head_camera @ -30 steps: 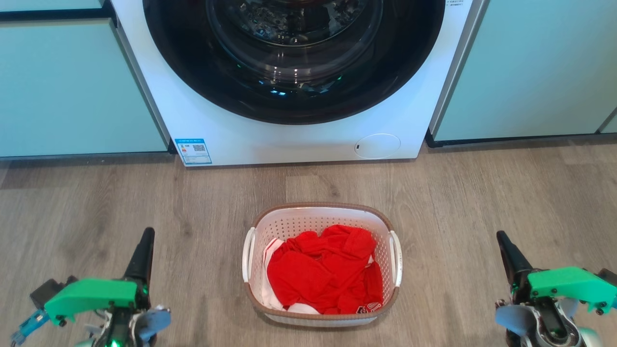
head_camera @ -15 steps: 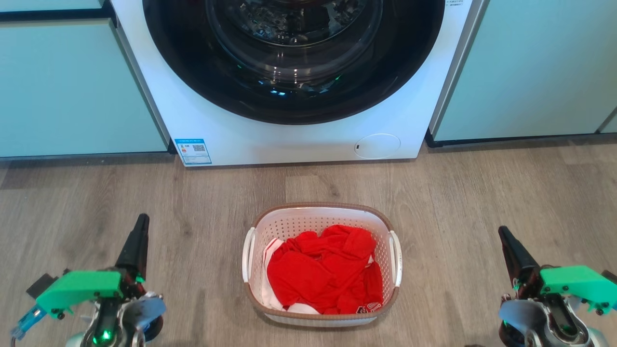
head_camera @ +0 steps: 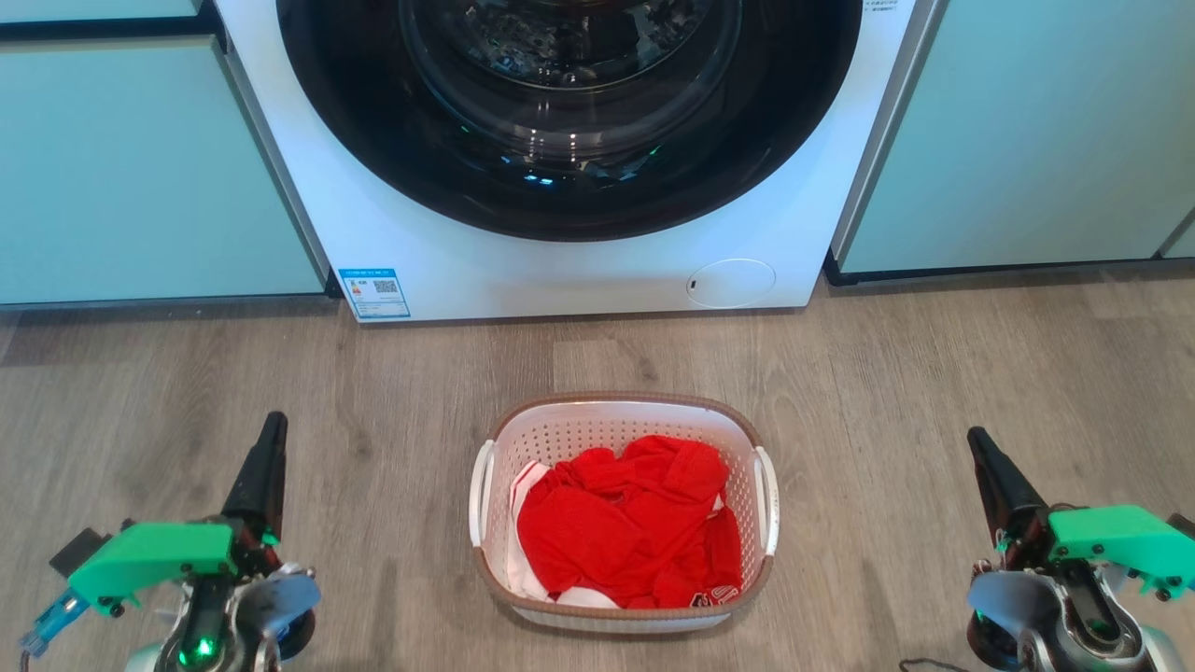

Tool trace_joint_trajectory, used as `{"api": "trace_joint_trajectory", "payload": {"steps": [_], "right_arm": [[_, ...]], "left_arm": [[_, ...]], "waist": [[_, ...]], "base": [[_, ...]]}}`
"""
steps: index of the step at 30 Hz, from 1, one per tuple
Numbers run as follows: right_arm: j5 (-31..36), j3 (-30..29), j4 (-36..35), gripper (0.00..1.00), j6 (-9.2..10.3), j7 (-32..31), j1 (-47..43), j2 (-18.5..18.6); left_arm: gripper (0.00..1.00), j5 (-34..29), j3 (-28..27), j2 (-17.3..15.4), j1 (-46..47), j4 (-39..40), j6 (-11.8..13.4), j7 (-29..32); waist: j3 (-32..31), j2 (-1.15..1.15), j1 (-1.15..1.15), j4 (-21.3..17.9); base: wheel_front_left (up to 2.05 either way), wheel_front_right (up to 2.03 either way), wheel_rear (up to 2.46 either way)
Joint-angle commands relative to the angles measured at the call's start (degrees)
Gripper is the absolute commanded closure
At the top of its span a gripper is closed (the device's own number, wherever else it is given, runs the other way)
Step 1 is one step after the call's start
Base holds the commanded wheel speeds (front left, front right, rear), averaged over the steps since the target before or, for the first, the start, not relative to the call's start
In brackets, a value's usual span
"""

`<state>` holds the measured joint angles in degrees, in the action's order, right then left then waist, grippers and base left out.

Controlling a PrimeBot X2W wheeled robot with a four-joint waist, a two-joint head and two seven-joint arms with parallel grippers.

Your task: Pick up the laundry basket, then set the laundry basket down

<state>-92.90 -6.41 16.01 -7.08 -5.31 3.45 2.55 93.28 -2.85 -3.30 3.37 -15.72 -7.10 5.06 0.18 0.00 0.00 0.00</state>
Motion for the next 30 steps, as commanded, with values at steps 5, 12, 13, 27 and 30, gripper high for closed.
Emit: {"api": "trace_joint_trajectory", "payload": {"steps": [5, 12, 13, 27, 30], "right_arm": [[-0.05, 0.83, -2.04, 1.0, -0.41, -0.42, 2.65, 1.02], [0.02, 0.74, -2.04, 1.0, -0.41, -0.49, 2.66, 0.96], [0.04, 0.73, -2.03, 1.0, -0.41, -0.5, 2.66, 0.95], [0.17, 0.57, -2.03, 1.0, -0.41, -0.63, 2.67, 0.84], [0.19, 0.54, -2.02, 1.0, -0.41, -0.65, 2.67, 0.82]], "left_arm": [[1.0, -0.13, -2.49, -0.44, 2.72, 1.71, -0.38, 0.48], [1.0, -0.22, -2.59, -0.37, 2.72, 1.71, -0.38, 0.56], [1.0, -0.23, -2.61, -0.36, 2.73, 1.71, -0.38, 0.58], [1.0, -0.39, -2.8, -0.22, 2.74, 1.7, -0.38, 0.73], [1.0, -0.42, -2.83, -0.2, 2.74, 1.7, -0.38, 0.76]], "waist": [[0.0, 0.0, 0.0, 0.0], [0.0, 0.0, 0.0, 0.0], [0.0, 0.0, 0.0, 0.0], [0.0, 0.0, 0.0, 0.0], [0.0, 0.0, 0.0, 0.0]], "base": [[0.0, 0.0, 0.0], [0.0, 0.0, 0.0], [0.0, 0.0, 0.0], [0.0, 0.0, 0.0], [0.0, 0.0, 0.0]]}}
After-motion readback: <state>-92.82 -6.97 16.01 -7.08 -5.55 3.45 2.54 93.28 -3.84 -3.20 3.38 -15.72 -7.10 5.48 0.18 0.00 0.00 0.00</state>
